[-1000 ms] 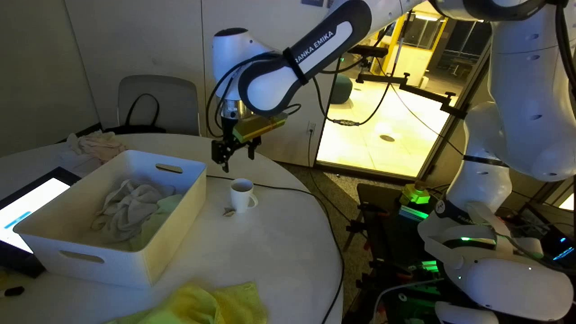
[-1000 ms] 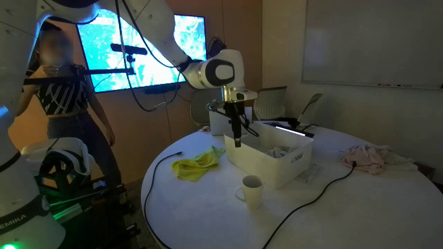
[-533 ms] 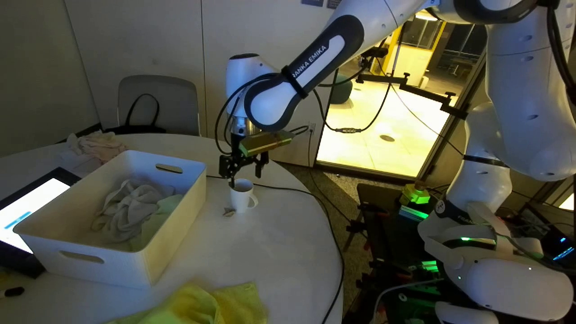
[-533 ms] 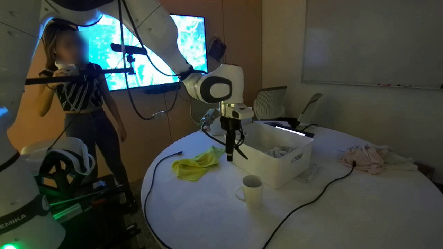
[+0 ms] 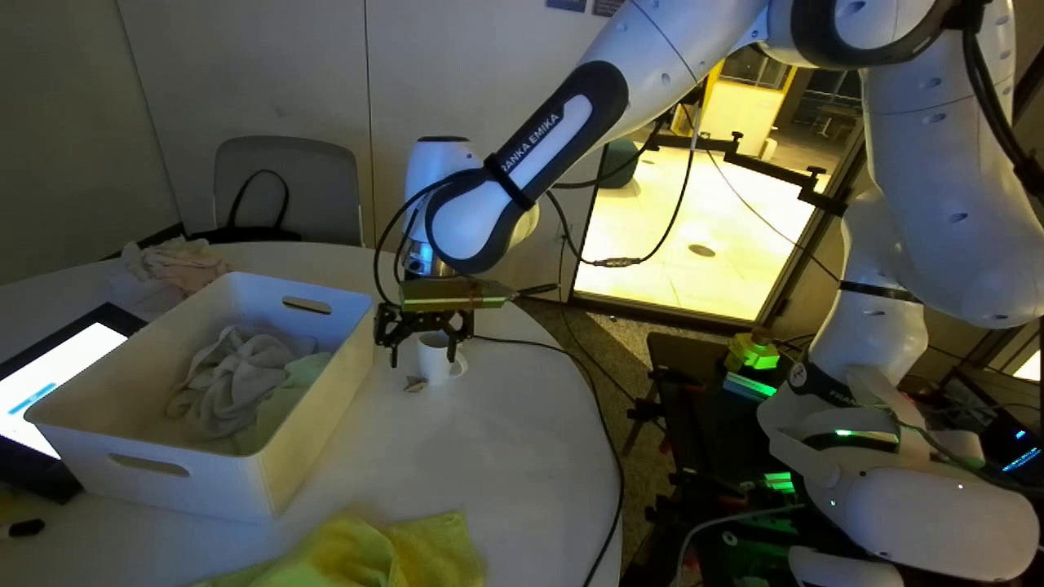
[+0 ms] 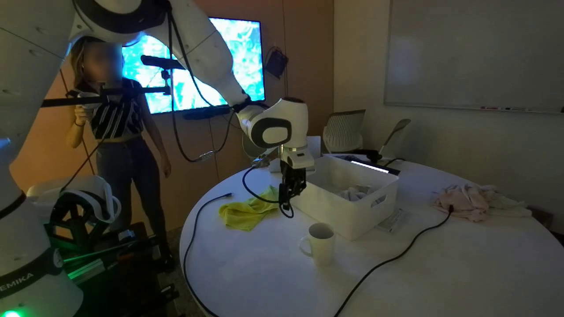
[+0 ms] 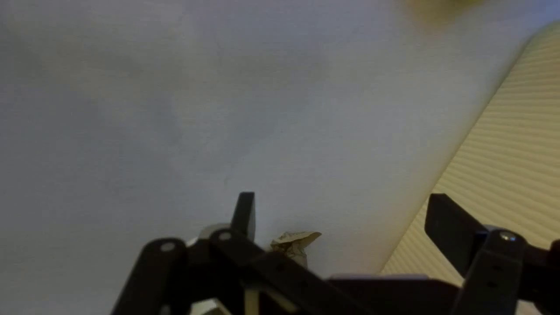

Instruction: Put all the towels in the white basket and the objects into the mug

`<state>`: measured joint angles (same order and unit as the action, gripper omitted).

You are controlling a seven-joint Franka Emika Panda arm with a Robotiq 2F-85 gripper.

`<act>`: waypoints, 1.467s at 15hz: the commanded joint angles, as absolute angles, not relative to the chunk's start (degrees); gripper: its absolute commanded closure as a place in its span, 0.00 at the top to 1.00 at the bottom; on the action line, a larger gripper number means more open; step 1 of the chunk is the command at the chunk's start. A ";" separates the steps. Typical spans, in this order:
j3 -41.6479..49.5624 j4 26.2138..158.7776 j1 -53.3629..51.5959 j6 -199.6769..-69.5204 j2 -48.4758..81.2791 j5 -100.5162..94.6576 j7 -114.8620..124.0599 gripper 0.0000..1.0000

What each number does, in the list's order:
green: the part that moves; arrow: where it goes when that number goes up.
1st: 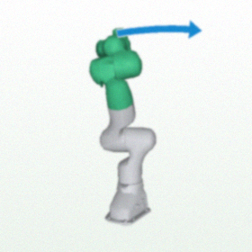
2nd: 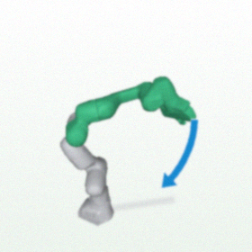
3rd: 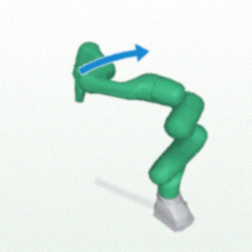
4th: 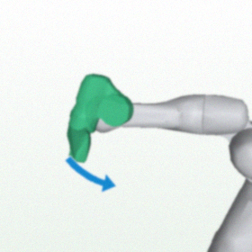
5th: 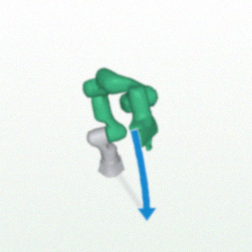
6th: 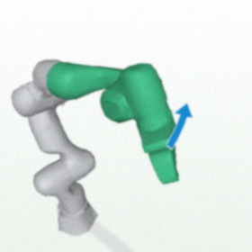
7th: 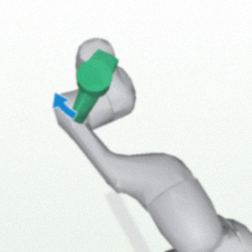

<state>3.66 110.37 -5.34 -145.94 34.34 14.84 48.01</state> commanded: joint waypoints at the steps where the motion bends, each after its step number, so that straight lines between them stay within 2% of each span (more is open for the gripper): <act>1: 3.92 107.85 -5.87 -151.02 38.65 18.94 55.53 1.00; 13: 6.97 108.65 -10.02 -165.78 46.38 21.07 82.58 1.00; 22: 17.87 109.24 -21.18 -167.59 49.56 17.12 100.18 1.00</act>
